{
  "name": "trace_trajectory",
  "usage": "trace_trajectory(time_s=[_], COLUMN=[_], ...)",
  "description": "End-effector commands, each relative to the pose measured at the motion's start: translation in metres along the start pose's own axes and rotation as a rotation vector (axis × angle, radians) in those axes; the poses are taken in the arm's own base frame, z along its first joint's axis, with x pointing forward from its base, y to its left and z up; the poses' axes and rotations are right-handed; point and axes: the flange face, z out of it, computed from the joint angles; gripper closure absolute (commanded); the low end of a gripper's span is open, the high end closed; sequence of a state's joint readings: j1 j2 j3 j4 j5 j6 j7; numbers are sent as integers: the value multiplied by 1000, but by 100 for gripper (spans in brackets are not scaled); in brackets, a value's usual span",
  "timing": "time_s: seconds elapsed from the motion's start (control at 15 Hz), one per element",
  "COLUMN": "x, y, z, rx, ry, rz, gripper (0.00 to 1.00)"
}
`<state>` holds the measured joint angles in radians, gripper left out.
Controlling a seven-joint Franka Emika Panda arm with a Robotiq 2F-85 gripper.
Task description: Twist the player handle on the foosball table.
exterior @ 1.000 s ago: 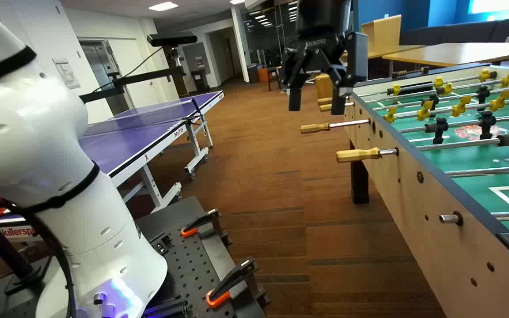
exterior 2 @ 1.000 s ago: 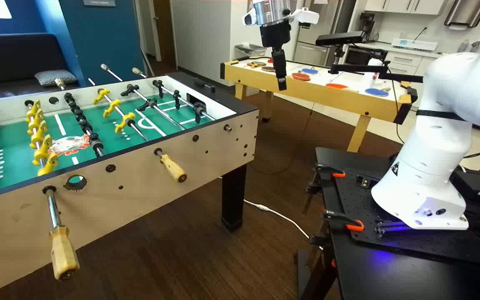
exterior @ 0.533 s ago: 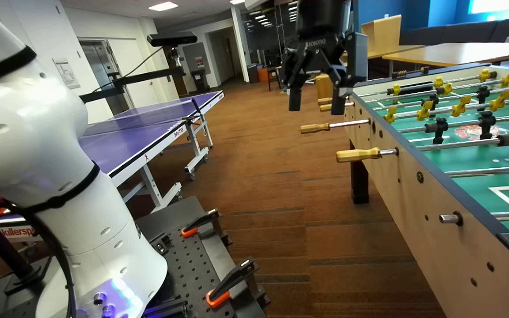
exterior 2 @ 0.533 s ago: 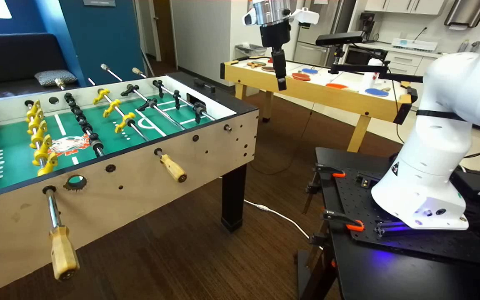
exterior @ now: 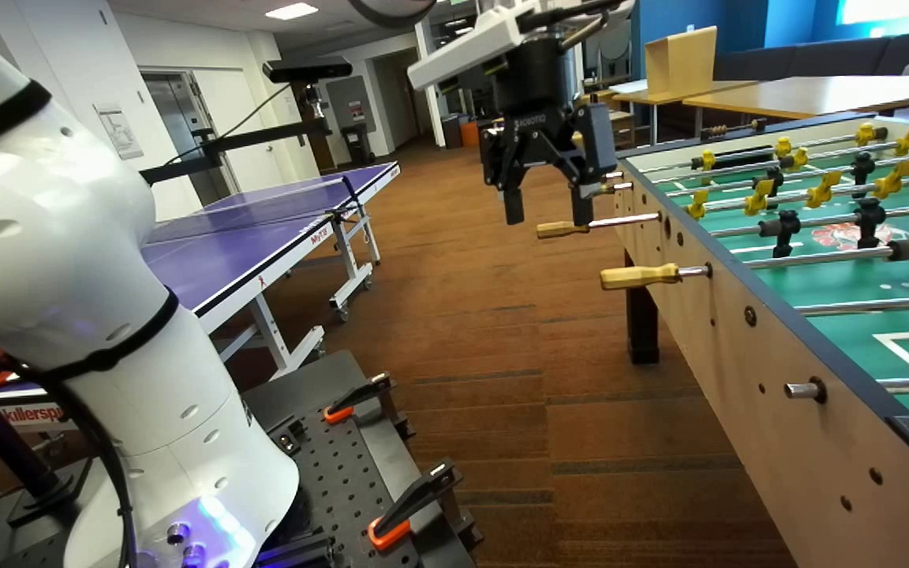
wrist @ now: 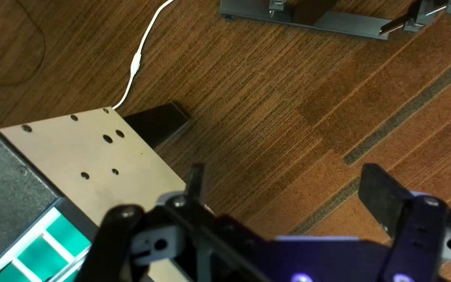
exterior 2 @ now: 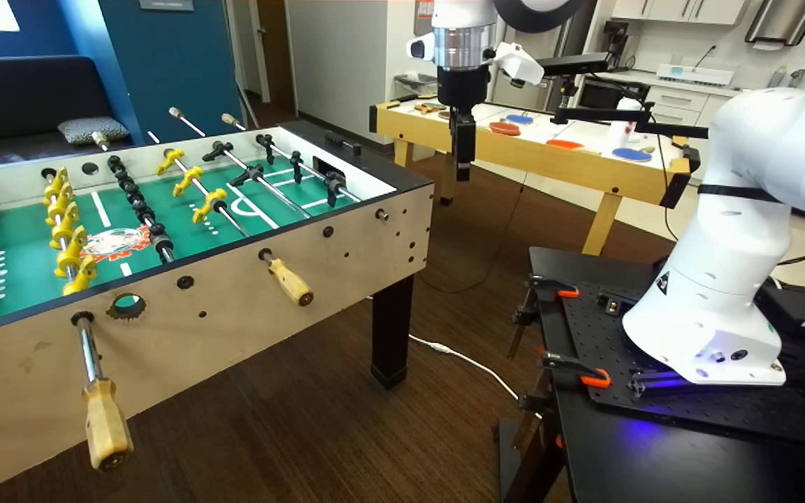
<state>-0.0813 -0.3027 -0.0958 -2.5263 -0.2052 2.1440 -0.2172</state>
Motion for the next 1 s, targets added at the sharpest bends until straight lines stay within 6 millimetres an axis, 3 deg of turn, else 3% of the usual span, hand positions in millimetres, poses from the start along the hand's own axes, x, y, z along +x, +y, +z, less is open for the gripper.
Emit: trace_trajectory(time_s=[0.0, 0.33, 0.53, 0.73, 0.8, 0.93], x=[-13, -3, 5, 9, 4, 6], y=[-48, -121, -155, -162, -161, -162], z=[6, 24, 37, 53, 44, 54], rx=[-152, -395, -552, -718, -658, -701], ry=[85, 91, 89, 109, 96, 93], rz=[-101, -306, -436, -561, -515, -550], gripper=[0, 0, 0, 0, 0, 0])
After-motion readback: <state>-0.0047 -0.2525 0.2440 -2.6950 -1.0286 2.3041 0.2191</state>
